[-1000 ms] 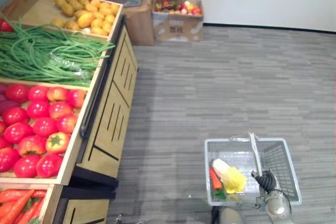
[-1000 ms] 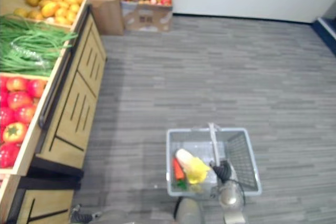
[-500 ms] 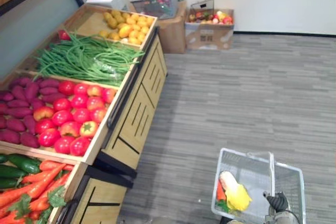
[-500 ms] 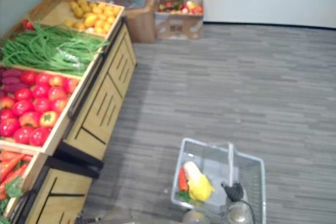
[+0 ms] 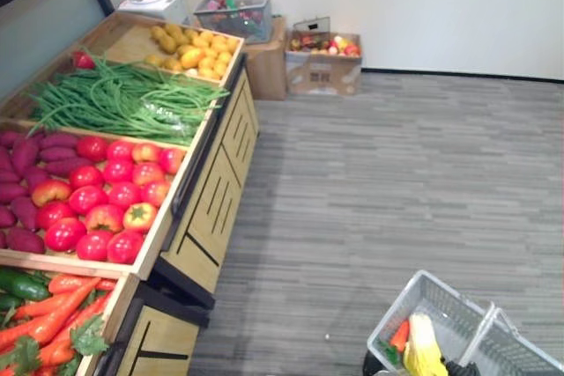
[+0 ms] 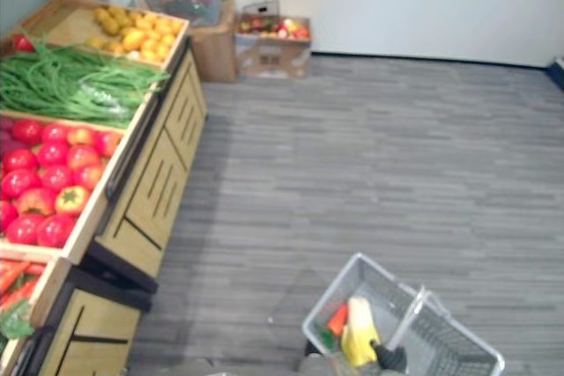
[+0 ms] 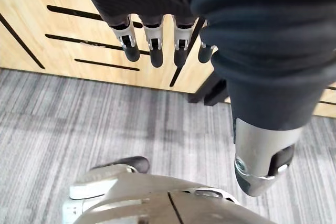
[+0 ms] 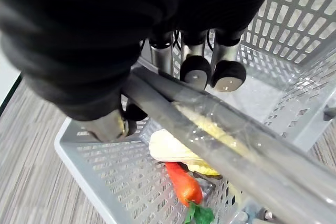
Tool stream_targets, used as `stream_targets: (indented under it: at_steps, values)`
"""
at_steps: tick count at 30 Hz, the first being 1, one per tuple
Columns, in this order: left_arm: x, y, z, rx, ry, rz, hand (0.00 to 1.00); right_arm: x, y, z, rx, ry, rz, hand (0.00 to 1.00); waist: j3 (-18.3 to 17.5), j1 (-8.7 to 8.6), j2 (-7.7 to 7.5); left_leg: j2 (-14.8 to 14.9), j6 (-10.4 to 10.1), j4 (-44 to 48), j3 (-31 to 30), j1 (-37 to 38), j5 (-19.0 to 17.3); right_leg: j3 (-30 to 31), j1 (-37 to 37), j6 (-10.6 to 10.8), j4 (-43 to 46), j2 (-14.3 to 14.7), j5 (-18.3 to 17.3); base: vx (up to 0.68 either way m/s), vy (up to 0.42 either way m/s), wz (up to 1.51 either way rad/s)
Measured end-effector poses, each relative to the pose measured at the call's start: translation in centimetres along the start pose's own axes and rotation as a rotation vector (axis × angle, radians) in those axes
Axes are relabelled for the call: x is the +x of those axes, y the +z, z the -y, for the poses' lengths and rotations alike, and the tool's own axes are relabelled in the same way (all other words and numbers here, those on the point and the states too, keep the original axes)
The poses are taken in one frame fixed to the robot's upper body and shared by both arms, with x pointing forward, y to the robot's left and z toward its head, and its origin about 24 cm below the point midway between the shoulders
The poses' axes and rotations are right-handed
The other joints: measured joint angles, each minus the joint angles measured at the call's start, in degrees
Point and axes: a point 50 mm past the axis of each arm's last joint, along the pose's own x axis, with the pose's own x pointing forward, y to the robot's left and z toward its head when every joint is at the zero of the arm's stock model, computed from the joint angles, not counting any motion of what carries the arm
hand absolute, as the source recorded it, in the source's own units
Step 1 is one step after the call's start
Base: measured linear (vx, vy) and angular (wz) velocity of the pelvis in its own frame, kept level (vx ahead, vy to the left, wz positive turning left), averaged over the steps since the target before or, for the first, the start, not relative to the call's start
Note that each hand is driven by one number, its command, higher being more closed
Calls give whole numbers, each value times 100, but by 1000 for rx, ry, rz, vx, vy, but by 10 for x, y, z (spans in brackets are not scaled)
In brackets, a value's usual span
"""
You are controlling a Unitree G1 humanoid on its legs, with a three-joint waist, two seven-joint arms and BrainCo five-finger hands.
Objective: Pick vegetable in the basket
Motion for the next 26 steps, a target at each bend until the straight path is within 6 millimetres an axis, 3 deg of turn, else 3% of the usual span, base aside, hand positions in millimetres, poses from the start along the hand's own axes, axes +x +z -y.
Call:
stream_targets:
  at_steps: [1, 5, 10, 20, 26]
  values:
    - [0, -2, 1, -27, -16, -12, 0, -1, -8, 3, 70, -19, -48, 100, -36, -29, -3, 6, -7, -10, 2, 13, -15, 8, 2, -5, 1, 11, 5, 109, 40, -1]
    - [-2, -12, 8, -154, -52, -102, 0, -4, -36, 15, 259, -95, -195, 100, -165, -35, 215, 45, -8, -105, 143, 252, 19, 146, 38, -9, 31, 90, 41, 155, 44, -19]
    - [0, -9, 10, -225, -75, -116, 0, -12, -56, 11, 392, -123, -302, 100, -195, -107, 203, 5, 6, -116, 131, 459, 8, 171, 191, -9, 23, 70, 41, 56, 25, -12]
    - [2, -7, 9, -236, -87, -111, 0, -17, -65, 8, 428, -126, -338, 100, -225, -193, 123, 27, 25, -92, 181, 453, -151, 260, 128, -27, -11, 89, 19, -62, -10, -6]
    - [0, -9, 15, -187, -119, -118, 0, -18, -68, 13, 392, -128, -339, 100, -352, -207, 250, 140, -13, -95, 283, 374, -164, 339, -7, -19, -10, 212, 28, 12, -15, -10]
